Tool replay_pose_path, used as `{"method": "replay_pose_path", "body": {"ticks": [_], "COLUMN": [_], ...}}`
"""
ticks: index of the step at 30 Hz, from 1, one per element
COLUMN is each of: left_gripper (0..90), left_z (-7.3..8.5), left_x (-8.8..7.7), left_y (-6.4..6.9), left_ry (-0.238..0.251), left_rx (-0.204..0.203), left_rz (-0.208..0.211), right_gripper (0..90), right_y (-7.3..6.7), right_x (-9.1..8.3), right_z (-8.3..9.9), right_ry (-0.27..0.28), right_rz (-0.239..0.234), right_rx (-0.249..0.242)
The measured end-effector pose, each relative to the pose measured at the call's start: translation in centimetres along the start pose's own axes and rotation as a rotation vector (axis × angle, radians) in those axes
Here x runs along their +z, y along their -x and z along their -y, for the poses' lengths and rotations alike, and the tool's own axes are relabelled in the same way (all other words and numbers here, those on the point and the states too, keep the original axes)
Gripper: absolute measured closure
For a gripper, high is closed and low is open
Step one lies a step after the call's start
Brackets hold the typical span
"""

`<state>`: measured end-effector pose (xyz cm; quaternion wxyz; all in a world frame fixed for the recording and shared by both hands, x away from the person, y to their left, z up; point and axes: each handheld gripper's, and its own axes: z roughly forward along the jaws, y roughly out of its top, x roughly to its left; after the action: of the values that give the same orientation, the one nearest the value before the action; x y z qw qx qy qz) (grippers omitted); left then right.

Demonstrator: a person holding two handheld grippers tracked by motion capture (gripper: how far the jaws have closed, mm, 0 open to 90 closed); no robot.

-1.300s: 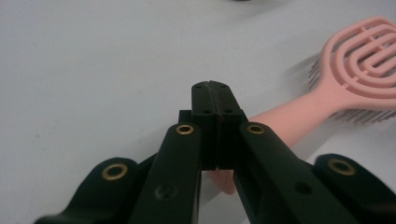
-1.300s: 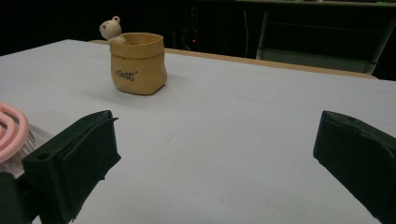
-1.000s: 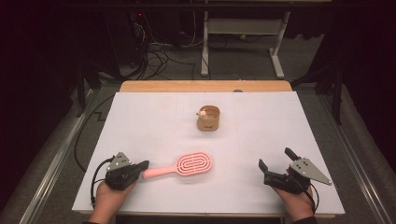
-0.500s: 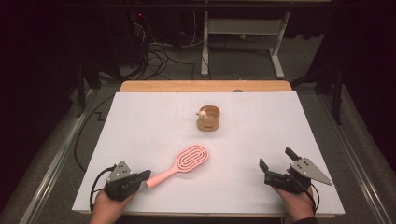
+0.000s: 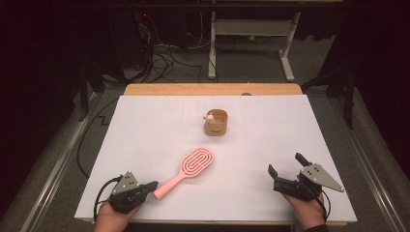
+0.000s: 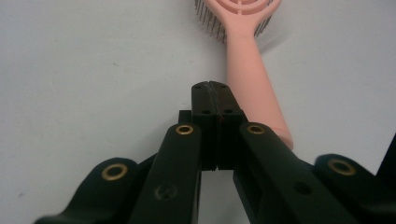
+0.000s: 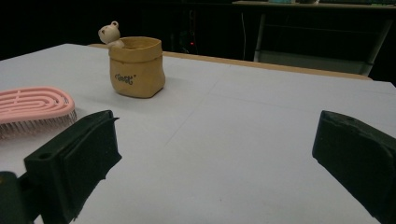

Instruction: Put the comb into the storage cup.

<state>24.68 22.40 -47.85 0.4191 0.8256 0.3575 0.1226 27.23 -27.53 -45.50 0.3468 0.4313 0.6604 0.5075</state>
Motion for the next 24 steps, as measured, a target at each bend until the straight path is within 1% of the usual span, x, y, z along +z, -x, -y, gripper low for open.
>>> {"method": "replay_pose_path", "body": {"ticks": [4, 7, 9, 11, 12, 13, 14, 15, 16, 17, 18, 19, 20, 23, 24], "left_gripper": [88.5, 88.4, 88.3, 87.7, 85.4, 85.2, 85.1, 85.1, 85.1, 85.0, 85.1, 85.0, 85.1, 85.1, 85.2], "left_z": [-0.1, -0.1, -0.1, 0.0, 0.0, 0.0, 0.1, 0.0, 0.0, 0.0, -0.1, -0.3, -0.5, -1.2, -1.2], "left_x": [0.1, -0.1, -0.2, -0.3, -0.4, -0.4, -0.5, -0.6, -0.7, -0.7, -0.7, -0.6, -0.6, -0.3, -0.3], "left_y": [0.3, 0.2, -0.2, -0.8, -1.2, -1.2, -1.4, -1.9, -2.1, -2.1, -2.3, -2.8, -3.0, -3.7, -3.7], "left_ry": [-0.003, 0.011, 0.035, 0.069, 0.087, 0.087, 0.106, 0.139, 0.153, 0.153, 0.168, 0.191, 0.201, 0.223, 0.223], "left_rx": [0.014, 0.008, -0.014, -0.047, -0.066, -0.066, -0.080, -0.094, -0.096, -0.096, -0.100, -0.113, -0.117, -0.150, -0.150], "left_rz": [0.003, -0.014, -0.034, -0.054, -0.060, -0.060, -0.067, -0.083, -0.094, -0.094, -0.100, -0.108, -0.113, -0.101, -0.101], "right_gripper": [0.9, 0.9, 0.8, 0.8, 0.8, 0.8, 0.9, 0.9, 0.8, 0.8, 0.8, 0.8, 0.8, 0.8, 0.8], "right_y": [0.0, 0.0, 0.0, 0.0, 0.0, 0.0, 0.0, -0.1, -0.1, -0.1, -0.1, -0.2, -0.1, -0.1, -0.1], "right_x": [0.0, 0.0, 0.0, 0.0, 0.1, 0.1, 0.1, 0.1, 0.1, 0.1, 0.2, 0.2, 0.2, 0.2, 0.2], "right_z": [0.0, 0.0, 0.0, 0.0, 0.0, 0.1, 0.1, 0.1, 0.1, 0.1, 0.1, 0.1, 0.1, 0.1, 0.1], "right_ry": [0.000, 0.001, 0.000, -0.001, -0.002, -0.002, -0.004, -0.004, -0.004, -0.004, -0.005, -0.006, -0.006, -0.007, -0.007], "right_rz": [0.000, 0.002, 0.002, 0.002, 0.002, 0.001, 0.001, 0.001, 0.001, 0.001, 0.001, 0.001, 0.002, 0.003, 0.003], "right_rx": [0.001, 0.001, 0.000, 0.000, -0.001, -0.003, -0.002, -0.002, -0.001, -0.001, -0.003, -0.003, -0.004, -0.004, -0.004]}}
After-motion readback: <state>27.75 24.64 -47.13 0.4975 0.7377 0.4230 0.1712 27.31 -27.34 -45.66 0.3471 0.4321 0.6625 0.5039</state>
